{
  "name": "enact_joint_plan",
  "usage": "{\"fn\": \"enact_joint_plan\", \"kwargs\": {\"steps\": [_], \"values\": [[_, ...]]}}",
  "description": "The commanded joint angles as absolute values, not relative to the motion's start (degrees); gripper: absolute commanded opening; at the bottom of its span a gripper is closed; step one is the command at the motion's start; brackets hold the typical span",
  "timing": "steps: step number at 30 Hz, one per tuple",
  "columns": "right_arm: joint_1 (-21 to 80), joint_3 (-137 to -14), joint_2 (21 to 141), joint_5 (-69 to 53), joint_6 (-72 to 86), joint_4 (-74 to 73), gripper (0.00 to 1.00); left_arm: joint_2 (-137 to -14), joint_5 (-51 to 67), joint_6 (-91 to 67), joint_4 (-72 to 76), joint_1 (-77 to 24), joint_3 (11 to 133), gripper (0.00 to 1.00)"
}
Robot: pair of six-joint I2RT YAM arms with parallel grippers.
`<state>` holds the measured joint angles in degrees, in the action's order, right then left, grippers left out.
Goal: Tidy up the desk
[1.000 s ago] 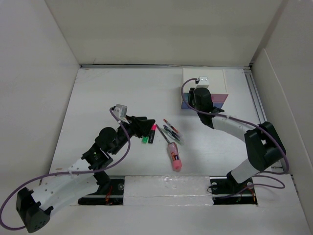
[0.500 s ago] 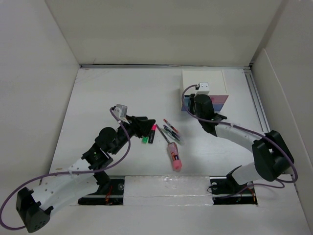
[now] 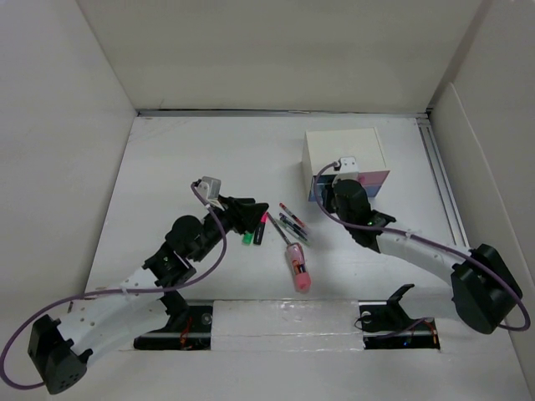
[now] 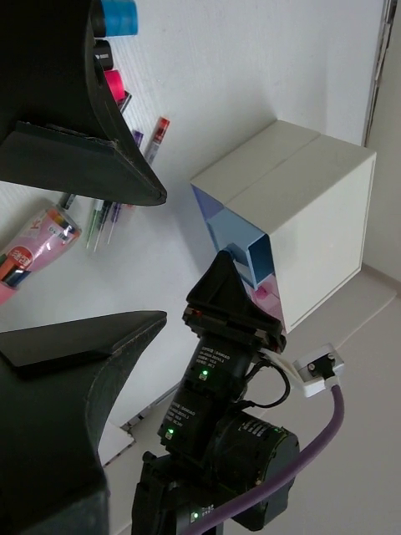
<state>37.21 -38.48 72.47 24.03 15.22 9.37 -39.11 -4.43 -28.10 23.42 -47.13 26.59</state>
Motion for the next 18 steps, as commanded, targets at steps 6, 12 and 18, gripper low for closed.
{"fn": "enact_joint_plan", "kwargs": {"steps": [6,12,18], "values": [[36.0,-40.5,75.4,26.5,13.1,10.8,0.14,-46.0,-1.8,-28.7,31.4,-47.0,26.5,0.48],[29.9,-47.8,81.2,22.5,10.1,13.8,0.11,-48.2,-2.3,-27.6,32.3,-47.0,28.2,0.48],[27.5,-59.1,90.0,18.6,8.1,14.3,0.09,-51.1,-3.4,-26.5,32.3,-47.0,30.5,0.48]]}}
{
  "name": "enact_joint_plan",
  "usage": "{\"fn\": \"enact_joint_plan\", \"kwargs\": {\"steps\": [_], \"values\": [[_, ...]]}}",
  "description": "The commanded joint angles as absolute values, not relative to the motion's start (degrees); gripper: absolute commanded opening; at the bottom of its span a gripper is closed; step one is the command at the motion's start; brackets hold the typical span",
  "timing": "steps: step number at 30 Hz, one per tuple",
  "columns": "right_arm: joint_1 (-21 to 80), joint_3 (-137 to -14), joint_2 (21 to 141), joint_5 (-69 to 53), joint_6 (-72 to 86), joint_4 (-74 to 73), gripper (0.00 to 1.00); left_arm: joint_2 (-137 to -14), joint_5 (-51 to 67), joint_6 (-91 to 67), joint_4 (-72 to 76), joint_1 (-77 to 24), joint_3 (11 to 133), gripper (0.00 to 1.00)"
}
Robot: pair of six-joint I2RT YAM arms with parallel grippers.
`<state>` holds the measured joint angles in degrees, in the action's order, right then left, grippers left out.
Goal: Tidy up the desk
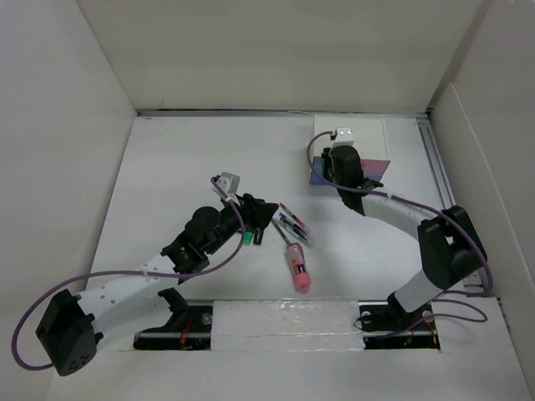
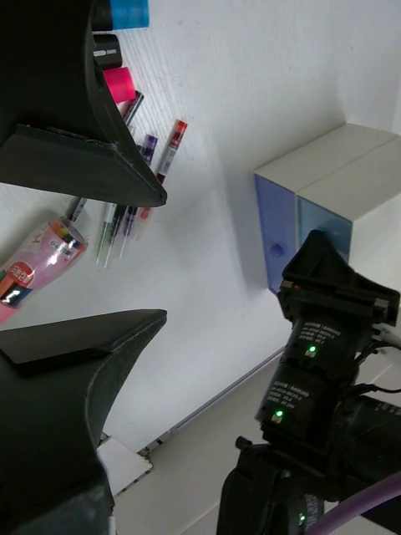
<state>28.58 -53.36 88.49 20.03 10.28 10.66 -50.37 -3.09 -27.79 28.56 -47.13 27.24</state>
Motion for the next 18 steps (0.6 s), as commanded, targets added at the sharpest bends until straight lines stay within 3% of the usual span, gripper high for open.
{"fn": "enact_joint_plan", "kwargs": {"steps": [1,9,18], "values": [[27.5,-59.5,90.7,18.2,8.3,14.3,0.09,-51.3,-3.1,-26.5,32.3,-47.0,30.8,0.48],[28.7,-47.8,81.3,17.6,12.1,15.1,0.09,-51.3,-1.8,-27.0,32.3,-47.0,30.5,0.47],[30.5,-45.4,81.3,16.9,12.7,13.4,0.09,-49.0,-1.1,-28.1,32.9,-47.0,28.7,0.47]]}}
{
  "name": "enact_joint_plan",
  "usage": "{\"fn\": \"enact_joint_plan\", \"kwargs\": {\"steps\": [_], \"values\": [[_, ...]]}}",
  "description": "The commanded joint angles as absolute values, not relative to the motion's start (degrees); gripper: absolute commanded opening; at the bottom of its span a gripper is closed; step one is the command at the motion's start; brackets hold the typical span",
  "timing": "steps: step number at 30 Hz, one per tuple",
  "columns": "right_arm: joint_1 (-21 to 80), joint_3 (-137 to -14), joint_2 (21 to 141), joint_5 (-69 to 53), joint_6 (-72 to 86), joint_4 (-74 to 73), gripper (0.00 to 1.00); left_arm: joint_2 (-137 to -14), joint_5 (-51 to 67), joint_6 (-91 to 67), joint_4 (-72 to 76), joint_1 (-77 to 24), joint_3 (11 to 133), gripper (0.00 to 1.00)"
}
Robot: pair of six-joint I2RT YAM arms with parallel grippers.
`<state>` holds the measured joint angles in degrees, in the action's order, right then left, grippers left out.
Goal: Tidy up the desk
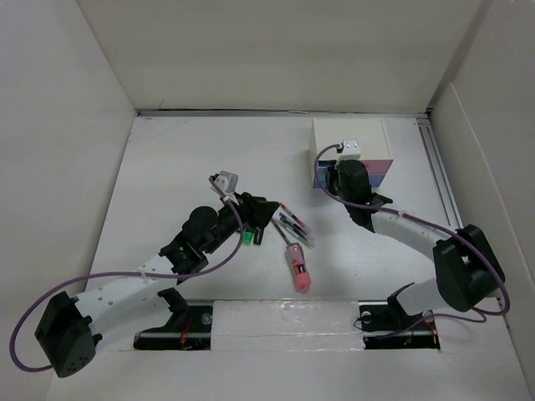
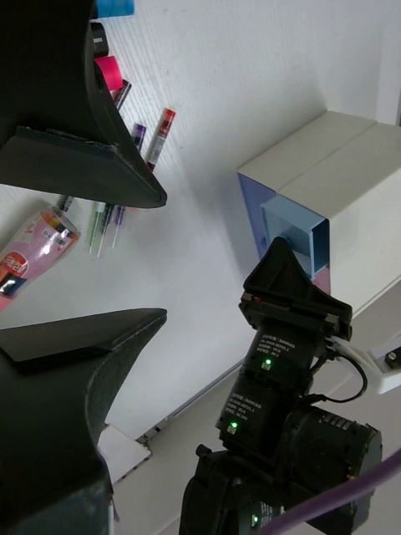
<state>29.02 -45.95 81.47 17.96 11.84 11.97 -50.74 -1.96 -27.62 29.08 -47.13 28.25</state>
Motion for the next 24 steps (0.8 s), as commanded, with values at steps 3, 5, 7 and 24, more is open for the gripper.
{"fn": "enact_joint_plan", "kwargs": {"steps": [3,5,7,24], "values": [[31.2,-43.3,81.0,17.2,12.9,14.5,0.09,-49.6,-1.0,-28.1,32.9,-47.0,28.5,0.47],[31.2,-42.7,81.4,17.3,13.0,13.9,0.09,-50.1,-0.7,-28.1,32.9,-47.0,28.6,0.47],[31.7,-42.0,80.9,17.8,12.7,13.5,0.09,-50.7,-0.6,-28.1,32.9,-47.0,28.7,0.47],[32.8,-36.7,69.4,20.5,12.2,4.4,0.12,-53.7,-0.4,-27.9,35.0,-47.0,30.1,0.47]]}}
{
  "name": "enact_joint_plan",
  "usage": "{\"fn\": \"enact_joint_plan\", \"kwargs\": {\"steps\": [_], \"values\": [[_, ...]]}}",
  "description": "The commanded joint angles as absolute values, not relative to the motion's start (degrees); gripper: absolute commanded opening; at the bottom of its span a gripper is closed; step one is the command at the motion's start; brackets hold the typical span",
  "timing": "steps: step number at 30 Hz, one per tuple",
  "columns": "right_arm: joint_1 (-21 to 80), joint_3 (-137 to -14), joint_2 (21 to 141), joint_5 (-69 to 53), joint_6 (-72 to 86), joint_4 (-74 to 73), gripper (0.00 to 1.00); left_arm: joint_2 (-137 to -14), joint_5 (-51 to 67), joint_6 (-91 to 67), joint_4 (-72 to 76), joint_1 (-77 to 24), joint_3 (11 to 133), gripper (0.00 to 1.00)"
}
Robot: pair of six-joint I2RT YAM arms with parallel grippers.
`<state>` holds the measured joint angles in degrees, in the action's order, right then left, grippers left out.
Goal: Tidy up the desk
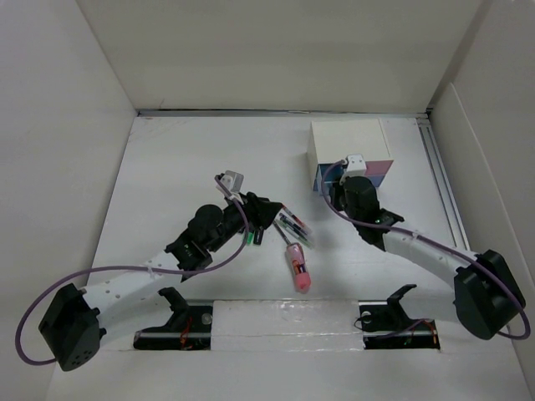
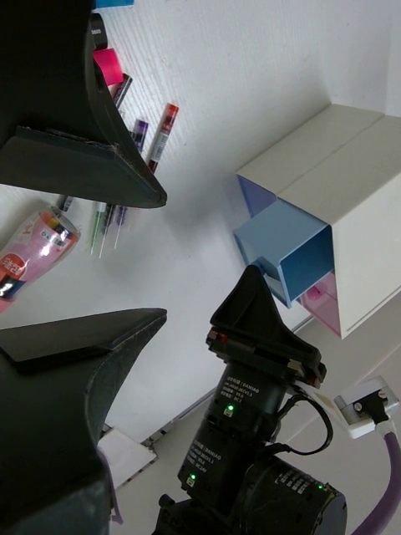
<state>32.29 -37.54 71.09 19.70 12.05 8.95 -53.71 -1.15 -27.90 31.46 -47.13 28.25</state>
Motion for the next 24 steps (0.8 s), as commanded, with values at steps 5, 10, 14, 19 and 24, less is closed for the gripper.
{"fn": "enact_joint_plan", "kwargs": {"steps": [5,10,14,19,24], "values": [[33.8,-34.1,64.4,20.5,12.4,1.9,0.13,-53.7,-0.4,-27.7,35.1,-47.0,30.1,0.47],[33.8,-32.3,59.9,19.7,12.4,-1.6,0.15,-54.0,1.5,-27.6,35.2,-47.0,30.6,0.47],[34.4,-30.2,57.5,18.7,13.4,-3.1,0.16,-54.3,1.8,-27.6,35.5,-47.0,30.8,0.47],[34.9,-29.3,56.0,17.8,14.2,-4.0,0.16,-54.3,2.2,-27.8,35.5,-47.0,30.8,0.47],[36.1,-29.2,55.1,17.1,14.5,-5.2,0.18,-54.1,1.7,-27.7,35.7,-47.0,30.6,0.47]]}}
